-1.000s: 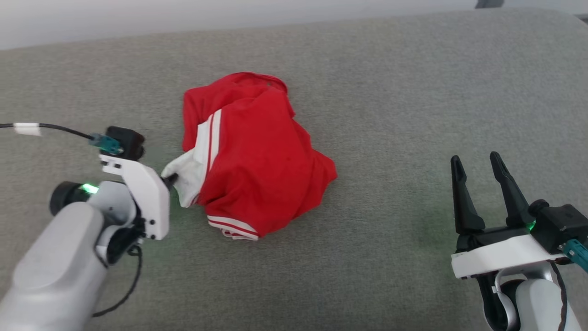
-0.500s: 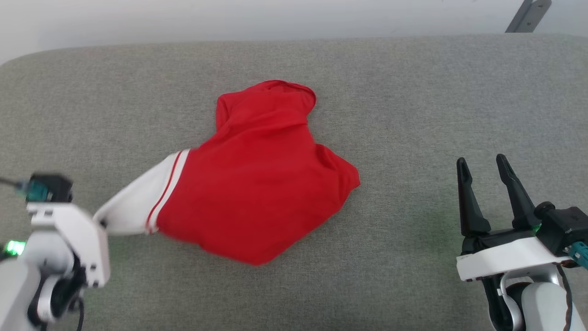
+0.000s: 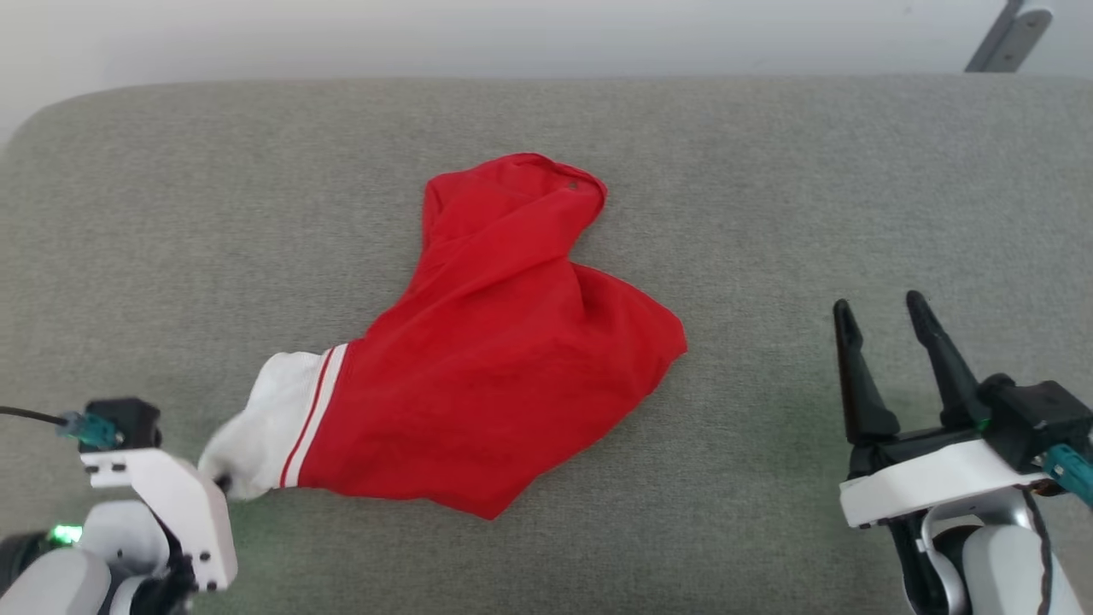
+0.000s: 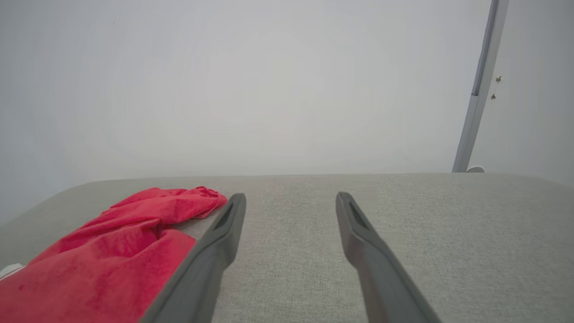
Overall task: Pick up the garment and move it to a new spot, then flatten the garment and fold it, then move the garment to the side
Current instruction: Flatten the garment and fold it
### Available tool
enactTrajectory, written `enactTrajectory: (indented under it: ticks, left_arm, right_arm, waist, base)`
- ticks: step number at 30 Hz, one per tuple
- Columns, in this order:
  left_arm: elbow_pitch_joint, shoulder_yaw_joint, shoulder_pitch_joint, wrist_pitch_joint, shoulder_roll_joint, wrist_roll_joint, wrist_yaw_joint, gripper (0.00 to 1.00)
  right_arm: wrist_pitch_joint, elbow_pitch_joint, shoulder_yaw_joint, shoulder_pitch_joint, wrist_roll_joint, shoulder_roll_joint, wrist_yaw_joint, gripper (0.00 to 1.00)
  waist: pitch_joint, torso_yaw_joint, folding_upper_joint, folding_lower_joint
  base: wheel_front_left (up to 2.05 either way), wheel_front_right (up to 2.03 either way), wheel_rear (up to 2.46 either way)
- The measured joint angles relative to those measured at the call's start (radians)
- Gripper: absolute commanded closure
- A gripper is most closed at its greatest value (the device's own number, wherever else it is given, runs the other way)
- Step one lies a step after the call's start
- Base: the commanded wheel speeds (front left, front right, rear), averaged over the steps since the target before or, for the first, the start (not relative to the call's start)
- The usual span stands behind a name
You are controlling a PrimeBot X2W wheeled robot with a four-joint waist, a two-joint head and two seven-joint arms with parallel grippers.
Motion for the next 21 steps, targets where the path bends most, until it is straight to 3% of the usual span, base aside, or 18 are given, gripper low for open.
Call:
enactTrajectory:
  ticks: [11,21]
  left_arm:
    - [-0.042,0.024,-0.022,-0.359,-0.072,0.095,-0.073,0.0]
    - [-0.046,0.005,0.009,-0.668,-0.171,0.183,-0.091,0.0]
  right_arm:
    - [0.139,0.03,0.158,-0.025,0.06,-0.082,0.0,0.0]
    - [0.372,0.077,0.327,-0.086,0.141,-0.205,0.0,0.0]
  waist:
    - [-0.027,0.077,0.0,0.0]
    - [-0.039,0.196,0.0,0.0]
  base:
    - [0.0,0.0,0.0]
    - [0.0,0.0,0.0]
